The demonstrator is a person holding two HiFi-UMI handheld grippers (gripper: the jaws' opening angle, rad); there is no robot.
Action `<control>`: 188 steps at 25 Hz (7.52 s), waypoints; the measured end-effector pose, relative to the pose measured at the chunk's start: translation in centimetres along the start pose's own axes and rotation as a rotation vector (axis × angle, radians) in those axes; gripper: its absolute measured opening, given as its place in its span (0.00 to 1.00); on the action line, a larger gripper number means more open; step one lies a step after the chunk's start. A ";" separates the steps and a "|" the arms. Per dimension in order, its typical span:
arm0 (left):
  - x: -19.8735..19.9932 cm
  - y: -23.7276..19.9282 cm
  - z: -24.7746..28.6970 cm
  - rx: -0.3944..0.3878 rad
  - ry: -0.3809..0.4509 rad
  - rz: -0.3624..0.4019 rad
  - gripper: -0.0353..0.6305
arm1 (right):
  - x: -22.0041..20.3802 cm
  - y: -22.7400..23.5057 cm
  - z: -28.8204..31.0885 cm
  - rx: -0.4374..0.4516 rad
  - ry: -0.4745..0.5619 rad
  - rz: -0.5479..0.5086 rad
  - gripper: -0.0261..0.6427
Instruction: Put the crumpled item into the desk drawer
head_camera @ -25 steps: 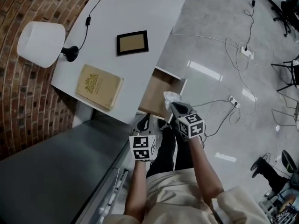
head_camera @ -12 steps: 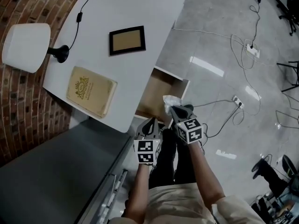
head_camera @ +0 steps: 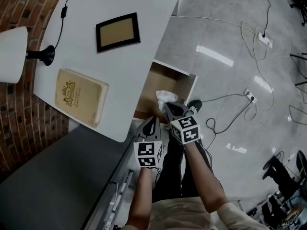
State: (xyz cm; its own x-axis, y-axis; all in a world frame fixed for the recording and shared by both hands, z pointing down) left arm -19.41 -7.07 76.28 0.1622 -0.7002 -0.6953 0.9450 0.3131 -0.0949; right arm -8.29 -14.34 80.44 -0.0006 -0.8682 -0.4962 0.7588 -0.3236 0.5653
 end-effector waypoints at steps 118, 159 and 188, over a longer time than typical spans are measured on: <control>7.3 4.2 -19.4 -0.058 0.054 0.025 0.08 | 1.2 -11.0 -23.6 -0.054 0.004 -0.179 0.21; 7.7 3.8 -18.3 -0.069 0.067 0.043 0.08 | 2.5 -10.9 -23.0 -0.014 0.026 -0.220 0.08; 8.2 5.4 -17.5 -0.103 0.050 0.070 0.08 | 1.3 -9.7 -23.7 -0.058 -0.033 -0.274 0.08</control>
State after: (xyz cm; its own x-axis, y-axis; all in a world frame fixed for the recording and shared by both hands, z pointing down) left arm -17.96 0.11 57.55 0.2097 -0.6423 -0.7372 0.8974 0.4258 -0.1157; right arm -0.18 -3.39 58.68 -0.2317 -0.7634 -0.6029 0.7633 -0.5269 0.3738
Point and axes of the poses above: the fingertips, and each gripper's own axes: z forward along the fingers, y to its right, x out of its top, the point moved 8 cm from there along -z, backward along the fingers, and after that the axes turned 10 degrees about z, right-handed, at the moved point
